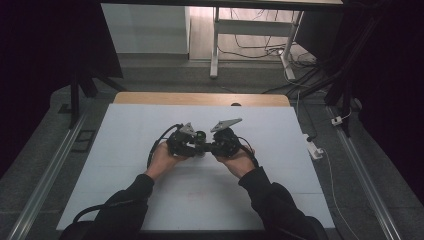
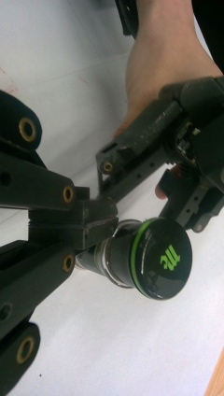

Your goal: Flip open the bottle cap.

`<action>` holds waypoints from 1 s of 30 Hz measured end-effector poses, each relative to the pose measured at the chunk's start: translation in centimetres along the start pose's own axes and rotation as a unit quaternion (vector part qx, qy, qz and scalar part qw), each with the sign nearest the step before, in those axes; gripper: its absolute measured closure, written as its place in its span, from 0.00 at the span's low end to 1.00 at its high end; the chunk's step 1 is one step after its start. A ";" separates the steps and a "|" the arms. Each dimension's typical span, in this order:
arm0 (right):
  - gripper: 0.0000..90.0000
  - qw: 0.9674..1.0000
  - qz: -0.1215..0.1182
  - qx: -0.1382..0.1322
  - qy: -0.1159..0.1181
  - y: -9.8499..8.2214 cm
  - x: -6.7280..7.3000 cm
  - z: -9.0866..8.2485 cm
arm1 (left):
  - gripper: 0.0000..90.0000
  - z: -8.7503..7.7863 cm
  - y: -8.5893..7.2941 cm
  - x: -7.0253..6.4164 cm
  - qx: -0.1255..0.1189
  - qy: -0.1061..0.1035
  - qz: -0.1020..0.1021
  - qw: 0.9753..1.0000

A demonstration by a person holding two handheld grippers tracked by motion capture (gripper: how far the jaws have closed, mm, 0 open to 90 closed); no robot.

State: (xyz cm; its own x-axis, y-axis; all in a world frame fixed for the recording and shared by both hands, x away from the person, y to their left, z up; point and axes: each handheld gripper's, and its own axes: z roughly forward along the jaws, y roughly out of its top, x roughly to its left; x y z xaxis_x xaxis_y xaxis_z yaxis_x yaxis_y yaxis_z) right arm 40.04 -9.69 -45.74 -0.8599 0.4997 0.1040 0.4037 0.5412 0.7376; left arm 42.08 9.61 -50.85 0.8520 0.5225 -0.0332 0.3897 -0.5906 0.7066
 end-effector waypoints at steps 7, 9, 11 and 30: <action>1.00 1.000 -0.009 -0.002 -0.011 0.4 0.0 0.5 | 0.60 0.0 0.0 0.0 0.000 0.000 -0.001 1.000; 1.00 1.000 -0.011 0.000 -0.011 0.5 0.0 0.7 | 0.60 0.0 0.0 0.0 0.000 0.001 -0.002 1.000; 1.00 1.000 -0.010 0.001 -0.011 0.5 0.1 0.7 | 0.60 0.1 0.0 -0.1 -0.004 0.000 -0.005 1.000; 1.00 0.999 -0.006 -0.031 -0.014 1.4 -0.2 -0.5 | 0.60 0.1 0.0 -0.2 -0.004 0.006 -0.003 1.000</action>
State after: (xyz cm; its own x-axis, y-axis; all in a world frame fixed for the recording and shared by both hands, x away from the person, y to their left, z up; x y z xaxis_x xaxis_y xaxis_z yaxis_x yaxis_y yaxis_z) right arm 40.64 -9.36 -44.38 -0.8556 0.5119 0.0767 0.3723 0.5056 0.7783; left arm 41.93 9.49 -50.93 0.8451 0.5338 -0.0294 0.3927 -0.5826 0.7116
